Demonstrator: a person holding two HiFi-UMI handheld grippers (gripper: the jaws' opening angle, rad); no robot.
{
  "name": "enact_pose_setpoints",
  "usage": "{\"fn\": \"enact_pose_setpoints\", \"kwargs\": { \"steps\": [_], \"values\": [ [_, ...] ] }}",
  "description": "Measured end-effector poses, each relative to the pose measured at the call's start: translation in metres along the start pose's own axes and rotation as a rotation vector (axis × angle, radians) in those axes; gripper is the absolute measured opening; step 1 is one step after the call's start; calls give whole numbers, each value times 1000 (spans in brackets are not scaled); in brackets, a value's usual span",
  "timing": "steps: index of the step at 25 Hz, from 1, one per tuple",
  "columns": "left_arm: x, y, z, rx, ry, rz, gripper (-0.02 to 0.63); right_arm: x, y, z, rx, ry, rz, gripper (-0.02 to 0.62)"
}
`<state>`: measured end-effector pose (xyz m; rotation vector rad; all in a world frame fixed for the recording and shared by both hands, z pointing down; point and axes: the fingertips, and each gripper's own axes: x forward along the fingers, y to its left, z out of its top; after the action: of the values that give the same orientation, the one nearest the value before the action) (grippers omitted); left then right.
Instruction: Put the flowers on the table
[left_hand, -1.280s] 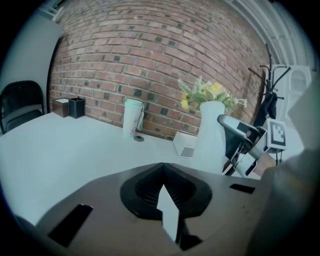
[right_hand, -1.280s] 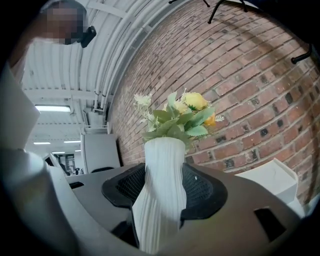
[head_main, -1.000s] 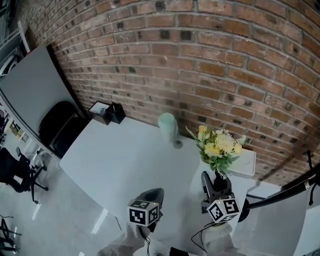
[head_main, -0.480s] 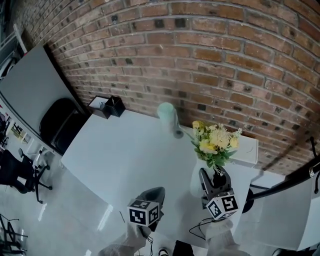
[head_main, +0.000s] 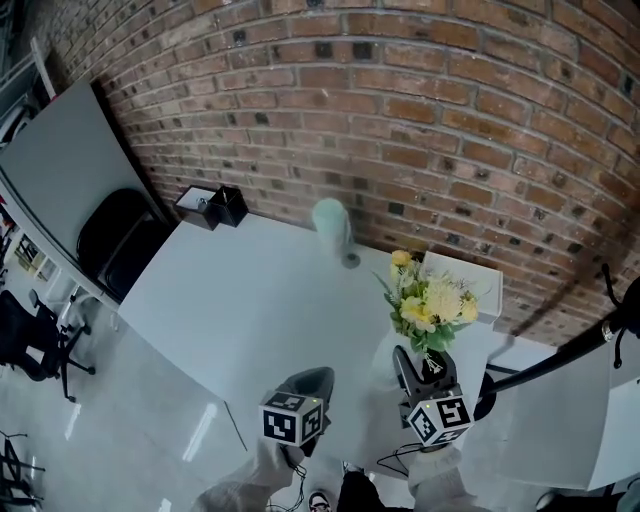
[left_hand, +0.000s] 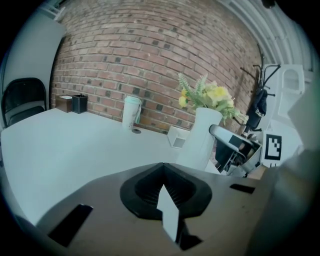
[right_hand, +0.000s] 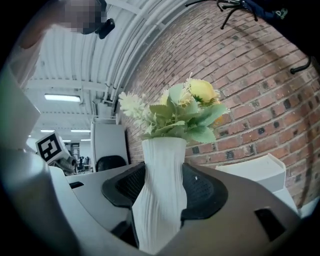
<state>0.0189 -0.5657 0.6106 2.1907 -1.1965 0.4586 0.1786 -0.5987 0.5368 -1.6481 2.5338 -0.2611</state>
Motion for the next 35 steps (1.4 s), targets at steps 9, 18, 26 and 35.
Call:
{"fn": "enact_pose_setpoints", "kwargs": {
  "steps": [9,18,26,35],
  "values": [
    [-22,-12,-10,9,-5,-30,6,-24,32,-11,-95,64,26,253],
    [-38,-22,-16,36,-1,-62,6,-35,39,-25,-40,117,-16,253],
    [-45,-27,-8,46,-24,-81,6,-44,42,-31,-59,176,-59,253],
    [-60,-45,-4,57,-56,-115,6,-73,46,-12,-79,163,-120,253]
  ]
}}
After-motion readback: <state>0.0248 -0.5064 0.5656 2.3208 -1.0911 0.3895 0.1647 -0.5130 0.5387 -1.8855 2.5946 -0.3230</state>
